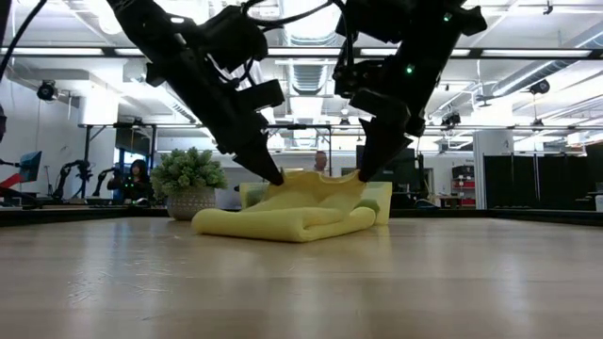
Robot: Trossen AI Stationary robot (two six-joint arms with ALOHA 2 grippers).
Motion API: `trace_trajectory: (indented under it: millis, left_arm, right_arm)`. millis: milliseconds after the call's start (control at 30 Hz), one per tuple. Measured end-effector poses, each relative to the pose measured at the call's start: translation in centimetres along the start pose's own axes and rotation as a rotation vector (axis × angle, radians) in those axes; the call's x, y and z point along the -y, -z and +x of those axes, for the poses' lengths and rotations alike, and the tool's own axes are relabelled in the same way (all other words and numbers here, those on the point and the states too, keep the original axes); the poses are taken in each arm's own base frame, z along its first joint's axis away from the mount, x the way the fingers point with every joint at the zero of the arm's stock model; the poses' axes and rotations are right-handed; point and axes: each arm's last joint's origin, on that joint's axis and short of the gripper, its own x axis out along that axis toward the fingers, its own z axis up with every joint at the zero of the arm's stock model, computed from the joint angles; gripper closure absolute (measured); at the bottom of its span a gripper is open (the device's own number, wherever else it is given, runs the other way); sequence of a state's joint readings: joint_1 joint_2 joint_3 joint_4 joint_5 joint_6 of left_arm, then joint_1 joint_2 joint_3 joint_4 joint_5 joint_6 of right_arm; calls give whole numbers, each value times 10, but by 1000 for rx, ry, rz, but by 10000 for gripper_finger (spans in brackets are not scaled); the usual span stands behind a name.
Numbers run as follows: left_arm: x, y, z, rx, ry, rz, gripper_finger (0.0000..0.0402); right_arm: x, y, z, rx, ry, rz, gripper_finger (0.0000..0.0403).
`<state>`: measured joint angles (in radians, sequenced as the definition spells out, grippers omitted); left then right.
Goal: Fold microfiber towels
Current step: Fold the yellow towel, then put the yellow towel into the yellow bin
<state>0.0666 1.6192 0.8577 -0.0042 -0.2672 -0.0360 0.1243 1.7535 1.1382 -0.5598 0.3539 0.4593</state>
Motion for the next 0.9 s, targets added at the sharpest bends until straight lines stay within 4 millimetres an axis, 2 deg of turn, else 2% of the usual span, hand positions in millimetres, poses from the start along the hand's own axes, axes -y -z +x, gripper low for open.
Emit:
trace_trajectory:
  millis: [133,300,433,533,633,733,900]
  left_arm:
    - [-5,0,1,-3,-29,-10,375]
    - [-14,-2,2,4,-57,-35,324]
    - [-17,-6,-6,28,-59,-49,288]
    - [-19,-6,-15,11,-49,-84,276]
    - [-19,1,-19,-74,-9,-126,274]
    - [-17,18,-18,-193,26,-160,274]
    - [-10,51,-13,-285,92,-269,276]
  right_arm:
    - [7,1,4,-31,1,40,371]
    - [12,2,6,-53,30,90,327]
    - [13,1,2,-31,43,135,292]
    - [10,-1,-4,0,24,137,273]
    - [0,0,-7,41,-23,125,263]
    - [-14,0,-8,101,-126,125,261]
    - [-25,4,6,165,-173,200,274]
